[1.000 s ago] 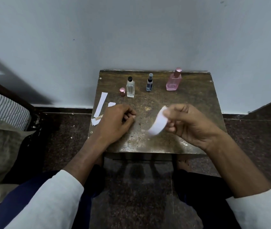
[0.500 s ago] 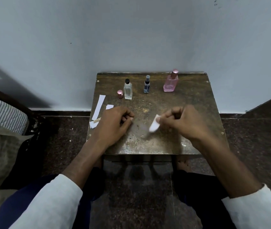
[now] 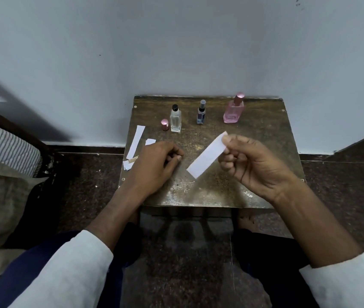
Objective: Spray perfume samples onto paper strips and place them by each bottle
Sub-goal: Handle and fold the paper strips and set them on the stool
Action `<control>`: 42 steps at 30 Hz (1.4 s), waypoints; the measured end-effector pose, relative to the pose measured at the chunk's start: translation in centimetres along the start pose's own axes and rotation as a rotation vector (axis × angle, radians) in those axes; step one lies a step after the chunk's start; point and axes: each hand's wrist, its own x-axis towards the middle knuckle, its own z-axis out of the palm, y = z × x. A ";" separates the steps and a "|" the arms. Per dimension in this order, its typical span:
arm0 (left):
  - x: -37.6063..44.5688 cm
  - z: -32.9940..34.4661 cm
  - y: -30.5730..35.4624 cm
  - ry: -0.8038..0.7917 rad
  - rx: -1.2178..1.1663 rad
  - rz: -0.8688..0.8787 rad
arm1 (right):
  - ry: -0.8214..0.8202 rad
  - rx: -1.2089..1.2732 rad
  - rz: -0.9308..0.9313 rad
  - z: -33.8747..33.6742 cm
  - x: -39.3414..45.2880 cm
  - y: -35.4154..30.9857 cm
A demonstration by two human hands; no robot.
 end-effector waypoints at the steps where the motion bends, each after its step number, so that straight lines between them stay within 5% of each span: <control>1: 0.0 0.0 0.1 -0.004 0.004 -0.001 | -0.039 0.134 -0.006 0.1 0.1 -0.2; 3: 0.0 0.0 0.1 -0.014 0.006 -0.002 | -0.003 0.100 -0.014 -0.2 0.5 -0.1; 7: -0.1 -0.1 0.2 0.001 0.026 -0.016 | 0.410 -0.894 -0.138 -1.7 1.2 1.5; 12: -0.1 -0.2 0.2 0.027 0.012 -0.041 | 0.222 -0.375 -0.140 0.2 0.8 1.2; 26: 0.2 -0.9 2.0 -0.094 -0.718 -0.248 | 0.261 -0.416 -0.039 -0.4 1.5 1.4; 35: 0.0 -1.1 1.5 -0.027 -0.474 -0.205 | 0.243 -0.483 -0.064 -0.9 1.6 1.6; 42: -0.1 -1.3 1.6 -0.017 -0.427 -0.200 | 0.282 -0.609 -0.257 -1.1 1.4 1.8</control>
